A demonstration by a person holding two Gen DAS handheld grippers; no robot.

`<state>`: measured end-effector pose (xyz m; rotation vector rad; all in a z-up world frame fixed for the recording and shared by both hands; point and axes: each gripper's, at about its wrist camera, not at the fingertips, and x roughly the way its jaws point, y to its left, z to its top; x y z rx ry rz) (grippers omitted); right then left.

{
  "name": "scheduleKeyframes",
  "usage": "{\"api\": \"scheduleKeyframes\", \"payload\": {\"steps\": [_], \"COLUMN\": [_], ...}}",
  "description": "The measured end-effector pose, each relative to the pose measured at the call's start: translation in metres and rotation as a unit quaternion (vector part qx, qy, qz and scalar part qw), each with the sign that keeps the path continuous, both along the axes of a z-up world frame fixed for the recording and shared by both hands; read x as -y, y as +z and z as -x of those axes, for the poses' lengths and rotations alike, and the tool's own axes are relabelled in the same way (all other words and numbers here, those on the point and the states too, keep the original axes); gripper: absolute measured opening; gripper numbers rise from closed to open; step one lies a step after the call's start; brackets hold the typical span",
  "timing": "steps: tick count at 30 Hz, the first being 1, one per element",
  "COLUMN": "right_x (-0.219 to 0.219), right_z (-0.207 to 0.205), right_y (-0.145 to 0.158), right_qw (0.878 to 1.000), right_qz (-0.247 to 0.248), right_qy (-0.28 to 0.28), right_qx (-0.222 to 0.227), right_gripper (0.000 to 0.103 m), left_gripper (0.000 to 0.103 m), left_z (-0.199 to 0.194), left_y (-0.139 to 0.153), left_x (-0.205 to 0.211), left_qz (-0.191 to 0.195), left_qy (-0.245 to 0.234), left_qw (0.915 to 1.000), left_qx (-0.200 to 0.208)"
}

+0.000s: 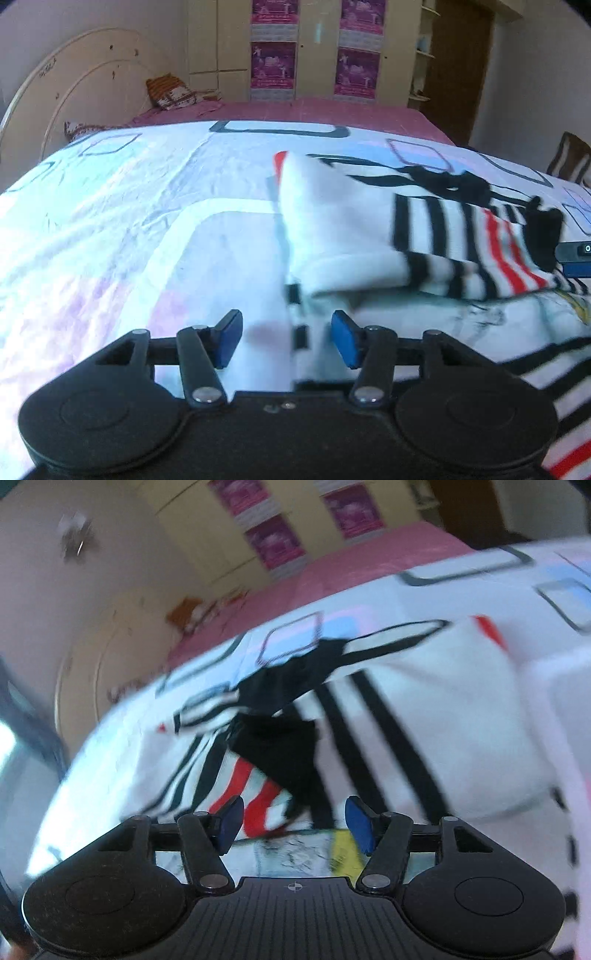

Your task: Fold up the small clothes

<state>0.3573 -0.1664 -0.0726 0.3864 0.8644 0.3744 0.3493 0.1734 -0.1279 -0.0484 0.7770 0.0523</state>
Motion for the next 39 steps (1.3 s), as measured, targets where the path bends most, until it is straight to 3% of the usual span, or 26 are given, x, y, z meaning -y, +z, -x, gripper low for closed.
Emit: {"api": "scheduleKeyframes", "payload": {"steps": [2, 3, 4, 5, 6, 8, 11, 13, 14, 15, 16, 18, 20, 22, 27, 29, 30, 31, 33, 36, 39], "right_x": [-0.012, -0.014, -0.014, -0.012, -0.008, 0.000, 0.002, 0.003, 0.006, 0.008, 0.009, 0.016, 0.020, 0.029, 0.040, 0.047, 0.051, 0.053, 0.049, 0.026, 0.005], "right_z": [-0.010, -0.014, -0.017, -0.020, -0.023, -0.026, -0.023, -0.006, 0.004, 0.007, 0.002, -0.015, -0.018, -0.011, 0.004, 0.009, 0.014, 0.020, 0.016, 0.002, -0.009], "right_y": [-0.001, 0.000, 0.000, -0.002, -0.003, 0.005, 0.049, 0.082, 0.087, 0.079, 0.060, 0.005, -0.030, -0.036, -0.018, -0.007, 0.003, 0.008, 0.017, 0.009, -0.016], "right_qw": [0.999, 0.999, 0.997, 0.997, 0.996, 0.997, 0.996, 0.987, 0.982, 0.981, 0.986, 0.997, 0.998, 0.996, 0.993, 0.988, 0.985, 0.983, 0.987, 0.993, 0.990], "right_qz": [0.033, 0.051, 0.065, 0.073, 0.075, 0.059, 0.029, 0.008, 0.001, 0.008, 0.023, 0.024, 0.021, -0.005, 0.016, 0.030, 0.035, 0.041, 0.049, 0.077, 0.133], "right_qy": [-0.009, -0.019, -0.031, -0.037, -0.047, -0.049, -0.039, -0.038, -0.037, -0.038, -0.045, -0.050, -0.060, -0.086, -0.114, -0.150, -0.165, -0.171, -0.141, -0.081, -0.055], "right_qx": [0.001, 0.002, 0.008, 0.004, -0.002, 0.003, 0.076, 0.155, 0.187, 0.191, 0.162, 0.052, -0.003, -0.013, 0.008, 0.021, 0.032, 0.043, 0.052, 0.047, 0.014], "right_gripper": [0.060, 0.053, 0.034, 0.005, 0.005, 0.005, 0.005, 0.005, 0.004, 0.004, 0.005, 0.005, 0.005, 0.005, 0.006, 0.006, 0.006, 0.006, 0.006, 0.006, 0.005], "left_gripper": [0.045, 0.041, 0.032, 0.028, 0.018, 0.014, 0.013, 0.013, 0.013, 0.013, 0.013, 0.013, 0.013, 0.013, 0.013, 0.020, 0.029, 0.029, 0.034, 0.043, 0.076], "left_z": [-0.011, -0.016, -0.020, -0.021, -0.021, -0.019, -0.012, -0.009, -0.008, -0.008, -0.007, -0.008, -0.010, -0.011, -0.012, -0.010, -0.005, 0.003, 0.014, 0.001, -0.029], "left_y": [-0.005, -0.006, -0.006, -0.007, -0.006, -0.008, -0.008, -0.009, -0.010, -0.011, -0.011, -0.011, -0.009, -0.008, -0.009, -0.006, 0.000, 0.007, 0.023, 0.028, 0.006], "left_x": [-0.006, -0.007, -0.008, -0.012, -0.013, -0.011, -0.011, -0.016, -0.017, -0.016, -0.016, -0.017, -0.016, -0.016, -0.015, -0.018, -0.021, -0.022, -0.017, 0.012, 0.040], "left_qz": [0.016, 0.020, 0.026, 0.035, 0.043, 0.040, 0.046, 0.063, 0.067, 0.064, 0.063, 0.065, 0.060, 0.056, 0.051, 0.052, 0.052, 0.049, 0.042, 0.042, 0.033], "left_qy": [-0.001, -0.001, -0.002, -0.004, -0.008, -0.017, -0.010, -0.001, 0.001, -0.001, -0.002, -0.003, -0.007, -0.011, -0.017, -0.024, -0.019, -0.012, -0.008, -0.045, -0.079], "left_qw": [0.9999, 0.9998, 0.9996, 0.9994, 0.9990, 0.9991, 0.9988, 0.9977, 0.9975, 0.9977, 0.9978, 0.9977, 0.9980, 0.9983, 0.9985, 0.9984, 0.9984, 0.9987, 0.9982, 0.9966, 0.9963], "left_qx": [0.003, 0.007, 0.008, 0.006, 0.005, 0.005, 0.014, 0.022, 0.024, 0.022, 0.021, 0.018, 0.014, 0.011, 0.006, -0.005, -0.009, 0.002, 0.041, 0.055, 0.006]}}
